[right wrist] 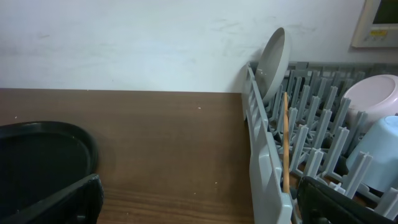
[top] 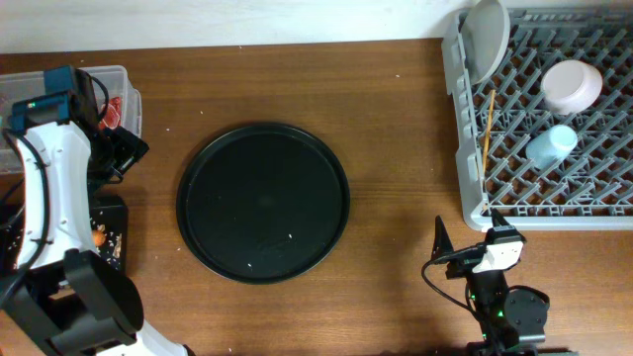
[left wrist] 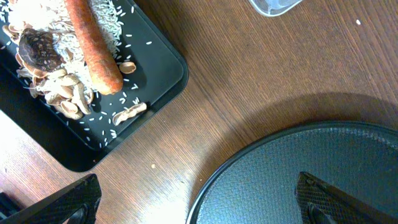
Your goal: Sort waste into correct bins and load items into the dishwasher rack
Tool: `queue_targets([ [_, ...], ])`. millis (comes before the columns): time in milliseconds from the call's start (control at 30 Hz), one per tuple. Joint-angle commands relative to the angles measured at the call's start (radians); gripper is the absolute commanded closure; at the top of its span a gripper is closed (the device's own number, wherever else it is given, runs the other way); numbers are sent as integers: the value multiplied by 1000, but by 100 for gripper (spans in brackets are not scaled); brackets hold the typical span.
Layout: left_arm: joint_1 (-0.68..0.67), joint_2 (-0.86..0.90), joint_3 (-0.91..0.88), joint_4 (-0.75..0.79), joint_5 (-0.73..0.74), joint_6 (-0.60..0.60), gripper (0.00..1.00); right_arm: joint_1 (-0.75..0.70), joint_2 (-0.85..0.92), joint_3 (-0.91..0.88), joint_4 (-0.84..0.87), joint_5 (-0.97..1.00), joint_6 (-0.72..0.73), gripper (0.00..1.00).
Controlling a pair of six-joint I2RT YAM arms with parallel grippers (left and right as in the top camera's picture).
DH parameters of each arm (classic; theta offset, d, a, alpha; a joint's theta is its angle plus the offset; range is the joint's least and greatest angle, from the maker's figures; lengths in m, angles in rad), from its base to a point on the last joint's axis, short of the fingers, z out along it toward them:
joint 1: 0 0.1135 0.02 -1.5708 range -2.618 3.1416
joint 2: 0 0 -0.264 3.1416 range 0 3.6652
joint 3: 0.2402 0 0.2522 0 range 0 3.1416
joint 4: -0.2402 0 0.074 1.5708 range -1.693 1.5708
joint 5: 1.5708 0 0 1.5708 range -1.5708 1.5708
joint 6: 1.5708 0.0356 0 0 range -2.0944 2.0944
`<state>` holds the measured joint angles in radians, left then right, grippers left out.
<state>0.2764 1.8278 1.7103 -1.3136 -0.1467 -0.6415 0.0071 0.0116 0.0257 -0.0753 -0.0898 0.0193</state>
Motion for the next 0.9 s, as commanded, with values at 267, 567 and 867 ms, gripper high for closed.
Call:
queue_targets([
  [267,2,-12,3,-1,-7,-10,1,-8,-8,-20,3,13,-8,1],
  [567,2,-23,3,-58,-5,-5,1,-8,-8,-20,3,13,-8,2],
  [867,-148,-418,-570,396,54,135,1,-8,-8,-20,3,13,-8,2],
])
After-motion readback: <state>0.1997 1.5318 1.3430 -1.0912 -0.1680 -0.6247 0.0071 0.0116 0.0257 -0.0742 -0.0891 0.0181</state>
